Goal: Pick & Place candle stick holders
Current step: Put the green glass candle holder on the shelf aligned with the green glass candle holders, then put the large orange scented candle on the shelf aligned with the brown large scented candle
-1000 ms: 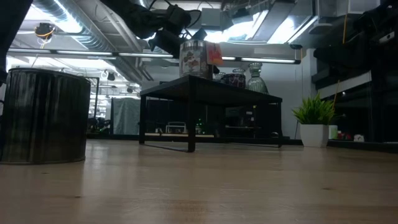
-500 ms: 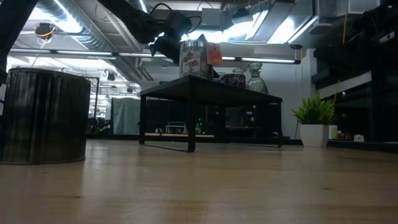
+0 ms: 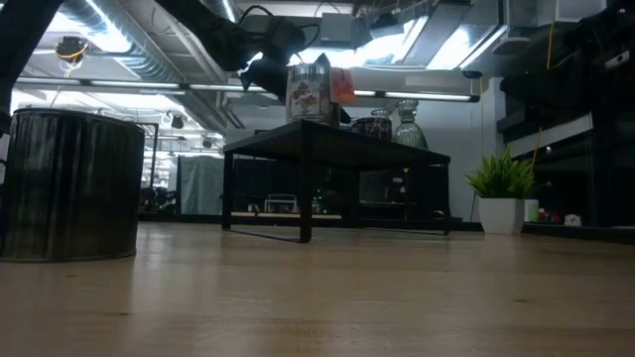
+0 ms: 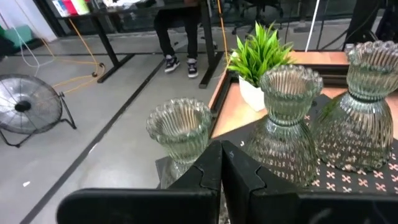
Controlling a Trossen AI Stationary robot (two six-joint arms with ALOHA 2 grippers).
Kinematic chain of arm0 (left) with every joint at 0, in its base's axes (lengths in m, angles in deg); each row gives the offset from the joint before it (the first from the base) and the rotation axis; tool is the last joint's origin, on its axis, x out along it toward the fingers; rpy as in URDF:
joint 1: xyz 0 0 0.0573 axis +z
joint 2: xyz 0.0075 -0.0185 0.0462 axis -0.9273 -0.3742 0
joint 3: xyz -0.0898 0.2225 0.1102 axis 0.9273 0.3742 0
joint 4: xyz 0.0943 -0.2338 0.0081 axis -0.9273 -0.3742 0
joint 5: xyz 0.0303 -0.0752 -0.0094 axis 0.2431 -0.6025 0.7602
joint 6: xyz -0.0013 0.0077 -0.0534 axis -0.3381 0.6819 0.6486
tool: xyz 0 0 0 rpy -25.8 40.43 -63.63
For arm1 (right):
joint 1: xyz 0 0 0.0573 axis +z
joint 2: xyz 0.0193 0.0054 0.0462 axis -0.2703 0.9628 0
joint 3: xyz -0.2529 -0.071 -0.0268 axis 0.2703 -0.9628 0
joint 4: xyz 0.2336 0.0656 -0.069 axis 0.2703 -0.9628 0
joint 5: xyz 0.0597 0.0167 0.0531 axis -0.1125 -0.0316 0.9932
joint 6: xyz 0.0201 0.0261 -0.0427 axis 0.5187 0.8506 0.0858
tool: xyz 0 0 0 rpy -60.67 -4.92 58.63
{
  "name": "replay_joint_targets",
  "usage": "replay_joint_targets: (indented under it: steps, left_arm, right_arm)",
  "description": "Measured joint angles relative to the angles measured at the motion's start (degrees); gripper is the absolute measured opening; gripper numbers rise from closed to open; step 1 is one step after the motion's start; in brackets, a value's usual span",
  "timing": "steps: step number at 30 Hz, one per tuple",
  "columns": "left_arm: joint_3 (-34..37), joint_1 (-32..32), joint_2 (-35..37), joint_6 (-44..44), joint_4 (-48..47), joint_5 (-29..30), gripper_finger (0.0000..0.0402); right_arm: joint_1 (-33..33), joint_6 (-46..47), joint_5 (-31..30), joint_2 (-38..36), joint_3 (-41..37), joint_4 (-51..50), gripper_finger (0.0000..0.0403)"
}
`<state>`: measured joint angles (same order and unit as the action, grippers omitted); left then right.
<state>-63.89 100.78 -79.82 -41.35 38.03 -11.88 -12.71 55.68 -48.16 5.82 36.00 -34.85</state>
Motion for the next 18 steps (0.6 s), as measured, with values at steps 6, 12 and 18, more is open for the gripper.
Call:
replay_joint_targets:
  steps: [6, 12, 18]
  left_arm:
    - [0.0, -0.4, 0.2, 0.1, -0.6, -0.1, 0.0002]
    - [0.0, -0.8, 2.6, 0.8, -1.0, -0.1, 0.0001]
    - [-1.2, -1.6, 4.5, 1.8, -3.3, -0.5, 0.0002]
  right_arm:
    - [0.0, 0.0, 0.0, 0.0, 0.0, 0.0, 0.0]
    - [0.0, 0.0, 0.0, 0.0, 0.0, 0.0, 0.0]
    - [0.0, 0.0, 0.0, 0.0, 0.0, 0.0, 0.0]
